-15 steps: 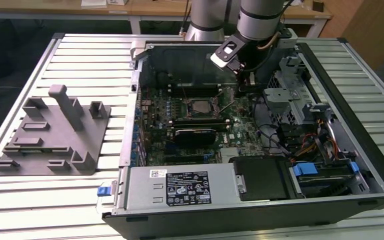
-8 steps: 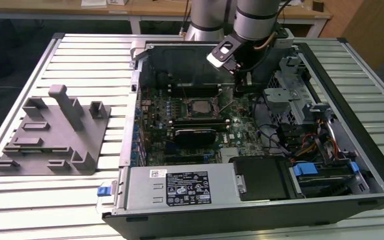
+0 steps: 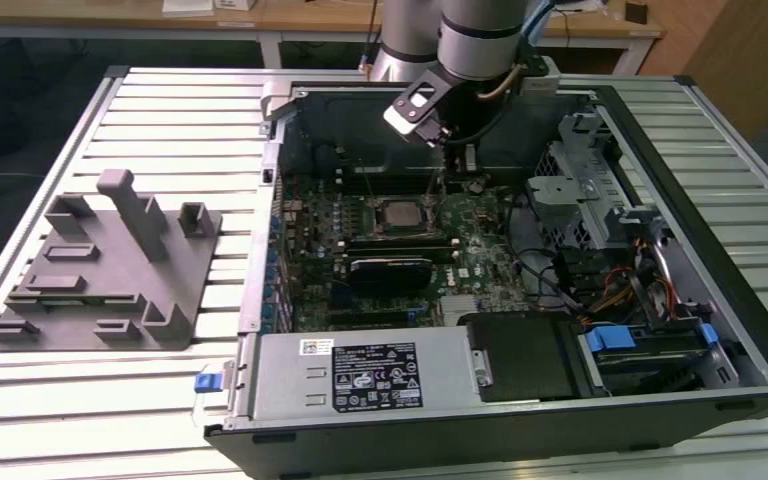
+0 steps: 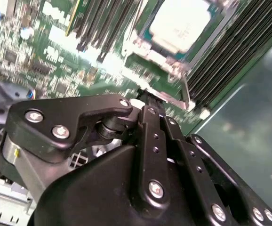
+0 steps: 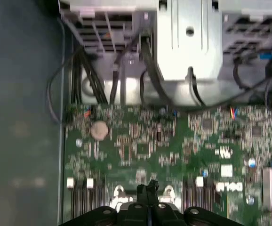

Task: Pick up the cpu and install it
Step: 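Close the cpu cover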

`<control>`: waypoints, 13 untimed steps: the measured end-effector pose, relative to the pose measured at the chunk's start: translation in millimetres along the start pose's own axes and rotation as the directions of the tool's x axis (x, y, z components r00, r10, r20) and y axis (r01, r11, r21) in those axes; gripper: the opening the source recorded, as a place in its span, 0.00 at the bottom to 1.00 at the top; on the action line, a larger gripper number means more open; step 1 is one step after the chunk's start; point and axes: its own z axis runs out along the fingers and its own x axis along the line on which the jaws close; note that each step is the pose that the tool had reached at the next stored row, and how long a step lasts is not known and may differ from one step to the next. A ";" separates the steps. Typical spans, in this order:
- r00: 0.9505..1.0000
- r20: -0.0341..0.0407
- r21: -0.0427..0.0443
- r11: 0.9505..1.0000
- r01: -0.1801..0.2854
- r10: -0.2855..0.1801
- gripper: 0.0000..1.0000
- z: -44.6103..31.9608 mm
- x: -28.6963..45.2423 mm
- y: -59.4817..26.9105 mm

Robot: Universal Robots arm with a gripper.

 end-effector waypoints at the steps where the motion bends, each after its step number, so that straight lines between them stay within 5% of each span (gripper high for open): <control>1: 1.000 0.000 0.000 1.000 -0.001 0.001 0.11 -0.2 0.0 -4.0; 5: 1.000 0.000 0.000 1.000 -0.004 0.004 0.11 -0.7 -0.1 -14.2; 11: 1.000 0.000 0.000 1.000 -0.005 0.005 0.11 -0.7 -0.1 -14.7; 12: 1.000 0.000 0.003 1.000 -0.004 0.004 0.11 -0.6 -0.1 -14.7; 13: 1.000 0.002 0.016 1.000 -0.004 0.004 0.11 -0.4 -0.1 -14.5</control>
